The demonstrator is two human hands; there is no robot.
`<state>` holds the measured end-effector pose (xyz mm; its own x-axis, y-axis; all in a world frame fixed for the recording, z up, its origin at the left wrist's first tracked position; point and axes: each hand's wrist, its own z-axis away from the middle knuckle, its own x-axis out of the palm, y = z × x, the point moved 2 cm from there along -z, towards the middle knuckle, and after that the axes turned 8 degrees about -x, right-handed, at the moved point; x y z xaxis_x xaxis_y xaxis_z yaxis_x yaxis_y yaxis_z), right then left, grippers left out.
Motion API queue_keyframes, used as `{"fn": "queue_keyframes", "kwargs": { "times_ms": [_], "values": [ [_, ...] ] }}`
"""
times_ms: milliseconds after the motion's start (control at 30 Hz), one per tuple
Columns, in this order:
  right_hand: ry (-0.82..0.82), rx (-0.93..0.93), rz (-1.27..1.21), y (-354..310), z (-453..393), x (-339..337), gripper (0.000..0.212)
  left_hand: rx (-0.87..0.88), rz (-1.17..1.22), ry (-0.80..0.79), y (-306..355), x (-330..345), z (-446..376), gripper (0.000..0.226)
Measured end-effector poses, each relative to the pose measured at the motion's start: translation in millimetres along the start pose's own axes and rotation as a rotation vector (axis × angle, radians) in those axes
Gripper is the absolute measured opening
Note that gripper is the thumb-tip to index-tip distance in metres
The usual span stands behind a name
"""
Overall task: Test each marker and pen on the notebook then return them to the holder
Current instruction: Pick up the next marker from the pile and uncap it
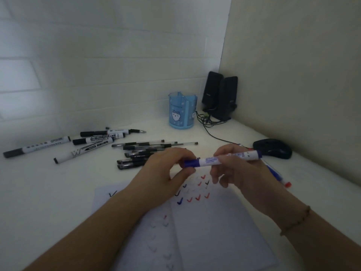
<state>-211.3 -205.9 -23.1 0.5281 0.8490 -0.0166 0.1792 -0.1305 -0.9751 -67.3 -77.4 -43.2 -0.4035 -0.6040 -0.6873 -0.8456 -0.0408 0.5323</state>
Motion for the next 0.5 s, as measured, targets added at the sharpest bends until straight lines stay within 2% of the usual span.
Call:
{"fn": "queue_keyframes", "kwargs": {
  "times_ms": [100,200,267,367,500],
  "values": [
    [0.049,-0.145,0.277,4.9,9.6,11.8,0.019,0.113,-0.071,-0.145,10.8,5.8,2.4,0.025],
    [0.082,-0.265,0.282,8.8,18.9,27.0,0.035,0.157,-0.034,-0.23,22.8,9.0,8.3,0.016],
    [0.129,-0.258,0.344,10.2,21.1,26.2,0.029,0.142,-0.012,-0.286,26.3,8.5,10.8,0.012],
    [0.046,-0.184,0.495,8.1,26.6,23.8,0.023,0.205,-0.011,-0.306,31.1,3.4,9.6,0.011],
    [0.014,-0.227,0.48,-0.8,30.9,22.6,0.026,0.211,0.034,-0.312,35.9,1.1,7.4,0.012]
  ]
}}
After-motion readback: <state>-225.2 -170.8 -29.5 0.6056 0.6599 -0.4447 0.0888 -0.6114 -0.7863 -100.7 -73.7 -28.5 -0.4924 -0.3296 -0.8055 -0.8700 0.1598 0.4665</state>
